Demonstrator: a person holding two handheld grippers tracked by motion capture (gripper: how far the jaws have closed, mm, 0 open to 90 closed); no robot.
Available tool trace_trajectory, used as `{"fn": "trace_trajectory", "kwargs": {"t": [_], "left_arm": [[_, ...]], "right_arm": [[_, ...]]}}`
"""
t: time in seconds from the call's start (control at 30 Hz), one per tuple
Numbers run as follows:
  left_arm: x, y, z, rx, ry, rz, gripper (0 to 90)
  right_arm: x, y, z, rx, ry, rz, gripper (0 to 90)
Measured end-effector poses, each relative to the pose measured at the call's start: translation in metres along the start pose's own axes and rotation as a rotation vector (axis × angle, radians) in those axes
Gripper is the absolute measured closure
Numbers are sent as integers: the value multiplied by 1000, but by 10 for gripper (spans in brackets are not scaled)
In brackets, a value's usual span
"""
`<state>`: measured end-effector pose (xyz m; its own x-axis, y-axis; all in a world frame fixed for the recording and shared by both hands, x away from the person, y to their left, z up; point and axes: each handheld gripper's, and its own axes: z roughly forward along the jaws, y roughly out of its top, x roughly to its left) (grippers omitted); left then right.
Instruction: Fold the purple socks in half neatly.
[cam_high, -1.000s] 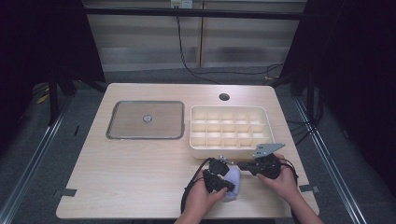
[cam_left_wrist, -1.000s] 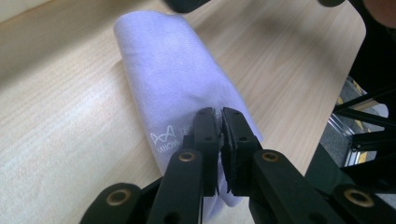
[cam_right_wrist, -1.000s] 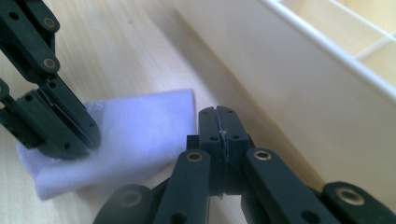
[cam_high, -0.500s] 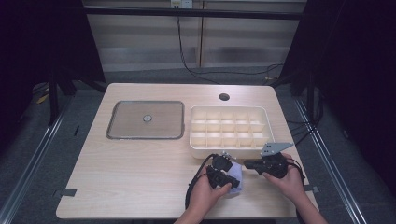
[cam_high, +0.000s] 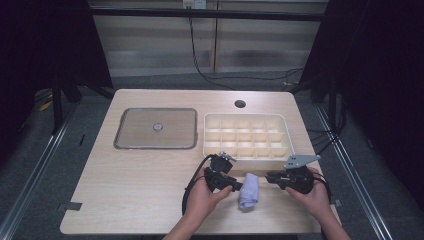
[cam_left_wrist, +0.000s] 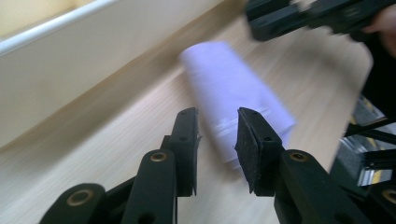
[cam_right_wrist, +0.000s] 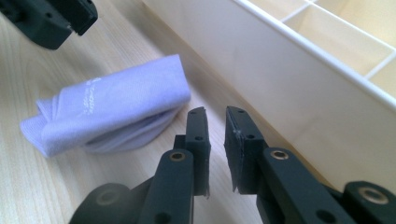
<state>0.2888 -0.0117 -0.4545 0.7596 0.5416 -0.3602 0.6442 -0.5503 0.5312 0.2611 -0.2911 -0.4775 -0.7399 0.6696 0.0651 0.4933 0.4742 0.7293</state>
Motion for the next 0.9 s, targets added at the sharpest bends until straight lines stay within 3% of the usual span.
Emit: {"fn": "trace_trajectory", "kwargs": {"t": [0.17, 0.43, 0.53, 0.6, 0.7, 0.8, 0.83, 0.9], "left_arm": [[-1, -6, 16, 64, -19, 16, 687], [-14, -3, 32, 83, -57, 61, 676], [-16, -2, 29, 82, -53, 75, 653], [-14, -4, 24, 61, -40, 76, 622], [-6, -9, 14, 36, -11, 117, 554], [7, -15, 6, 23, 20, 157, 470], [11, -18, 5, 8, 32, 145, 450], [23, -24, 0, 18, 52, 163, 413]], "right_arm": [[0, -6, -5, 8, -12, 24, 735], [0, -13, -12, 17, -37, 65, 661], [-1, -16, -16, 12, -43, 91, 639], [-2, -16, -19, 6, -41, 111, 611], [-2, -14, -22, -3, -18, 136, 576], [-1, -12, -19, 23, -11, 164, 553], [-1, -11, -18, 27, -8, 165, 546], [0, -8, -16, 44, -1, 174, 517]]}}
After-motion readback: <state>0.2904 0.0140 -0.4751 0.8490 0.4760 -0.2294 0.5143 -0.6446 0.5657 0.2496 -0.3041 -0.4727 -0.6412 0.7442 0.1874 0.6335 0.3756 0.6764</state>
